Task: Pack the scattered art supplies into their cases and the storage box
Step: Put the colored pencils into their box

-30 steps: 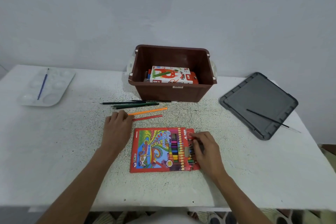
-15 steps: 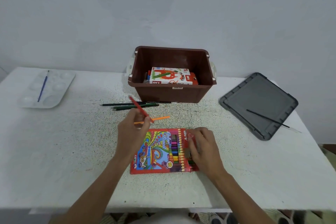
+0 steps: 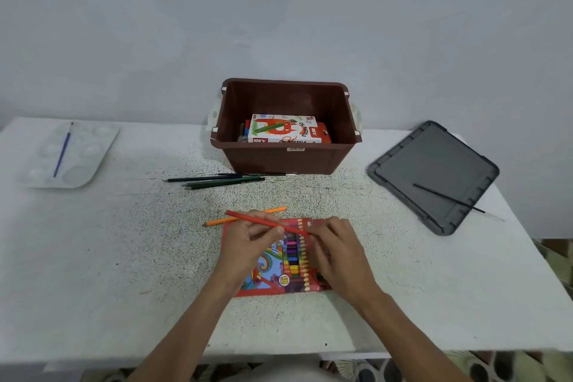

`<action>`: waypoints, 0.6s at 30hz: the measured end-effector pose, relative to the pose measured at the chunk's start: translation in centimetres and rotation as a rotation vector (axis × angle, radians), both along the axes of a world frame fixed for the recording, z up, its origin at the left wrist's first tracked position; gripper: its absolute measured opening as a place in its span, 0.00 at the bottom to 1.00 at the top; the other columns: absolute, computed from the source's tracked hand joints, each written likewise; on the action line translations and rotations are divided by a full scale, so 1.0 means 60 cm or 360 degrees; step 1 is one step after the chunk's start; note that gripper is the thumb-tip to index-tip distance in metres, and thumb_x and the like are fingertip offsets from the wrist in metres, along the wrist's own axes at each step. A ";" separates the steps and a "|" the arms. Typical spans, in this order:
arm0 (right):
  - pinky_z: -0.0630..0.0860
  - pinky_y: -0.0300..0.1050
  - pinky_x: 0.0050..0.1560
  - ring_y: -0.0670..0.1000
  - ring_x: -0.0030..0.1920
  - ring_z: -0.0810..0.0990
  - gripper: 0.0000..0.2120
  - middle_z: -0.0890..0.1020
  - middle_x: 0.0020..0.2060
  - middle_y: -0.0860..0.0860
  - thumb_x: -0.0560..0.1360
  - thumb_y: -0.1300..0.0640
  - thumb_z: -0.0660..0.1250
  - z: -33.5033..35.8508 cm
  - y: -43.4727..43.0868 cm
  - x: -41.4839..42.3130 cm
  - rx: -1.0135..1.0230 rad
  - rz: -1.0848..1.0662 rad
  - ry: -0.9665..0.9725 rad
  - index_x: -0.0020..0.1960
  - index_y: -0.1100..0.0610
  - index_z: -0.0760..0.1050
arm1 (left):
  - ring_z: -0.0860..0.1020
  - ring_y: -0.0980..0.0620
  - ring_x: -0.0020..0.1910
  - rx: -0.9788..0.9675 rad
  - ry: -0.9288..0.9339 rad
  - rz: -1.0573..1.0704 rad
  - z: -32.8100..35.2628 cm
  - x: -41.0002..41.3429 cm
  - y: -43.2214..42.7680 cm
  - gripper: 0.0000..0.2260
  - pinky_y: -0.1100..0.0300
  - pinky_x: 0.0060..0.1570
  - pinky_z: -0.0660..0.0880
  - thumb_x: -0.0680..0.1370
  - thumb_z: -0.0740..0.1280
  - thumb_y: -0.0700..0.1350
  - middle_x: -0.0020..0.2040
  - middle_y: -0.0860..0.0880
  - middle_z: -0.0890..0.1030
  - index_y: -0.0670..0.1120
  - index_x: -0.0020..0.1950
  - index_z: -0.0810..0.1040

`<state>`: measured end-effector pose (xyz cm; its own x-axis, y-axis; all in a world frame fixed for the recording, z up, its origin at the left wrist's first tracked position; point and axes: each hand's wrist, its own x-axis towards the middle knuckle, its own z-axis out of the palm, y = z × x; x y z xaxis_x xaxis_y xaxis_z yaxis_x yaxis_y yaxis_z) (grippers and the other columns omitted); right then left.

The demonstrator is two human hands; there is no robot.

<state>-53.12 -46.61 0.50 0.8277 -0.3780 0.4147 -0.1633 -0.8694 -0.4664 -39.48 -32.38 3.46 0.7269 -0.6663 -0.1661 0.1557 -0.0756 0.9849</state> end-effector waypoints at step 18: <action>0.75 0.49 0.36 0.60 0.39 0.77 0.06 0.77 0.43 0.59 0.73 0.69 0.70 0.008 -0.178 -0.120 -0.0313 -0.0403 0.0310 0.50 0.65 0.80 | 0.70 0.57 0.57 0.0712 -0.1501 0.0093 -0.114 0.071 0.094 0.11 0.57 0.51 0.75 0.79 0.64 0.53 0.59 0.51 0.75 0.47 0.52 0.79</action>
<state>-60.33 -57.30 0.96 0.7886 -0.5097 0.3440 -0.4539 -0.8599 -0.2335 -35.23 -26.73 -3.35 0.7190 -0.6435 0.2627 -0.6465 -0.4805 0.5925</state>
